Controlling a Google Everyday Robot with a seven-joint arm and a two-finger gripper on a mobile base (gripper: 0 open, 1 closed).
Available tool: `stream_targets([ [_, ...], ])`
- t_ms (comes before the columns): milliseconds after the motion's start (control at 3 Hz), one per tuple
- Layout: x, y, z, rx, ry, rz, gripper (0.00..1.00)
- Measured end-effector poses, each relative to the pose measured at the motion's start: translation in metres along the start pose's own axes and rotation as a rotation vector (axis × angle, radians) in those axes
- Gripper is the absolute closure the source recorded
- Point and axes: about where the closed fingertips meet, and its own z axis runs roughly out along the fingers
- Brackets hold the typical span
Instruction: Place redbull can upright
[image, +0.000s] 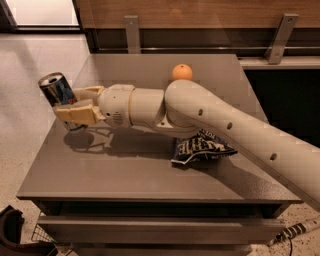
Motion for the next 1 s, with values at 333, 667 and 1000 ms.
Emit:
stream_targets([
  [333, 0.007, 0.005, 0.002, -0.006, -0.027, 0.006, 1.0],
  [667, 0.018, 0.009, -0.007, 0.032, -0.03, 0.016, 1.0],
  [1000, 0.031, 0.011, -0.018, 0.077, -0.017, 0.029, 1.0],
])
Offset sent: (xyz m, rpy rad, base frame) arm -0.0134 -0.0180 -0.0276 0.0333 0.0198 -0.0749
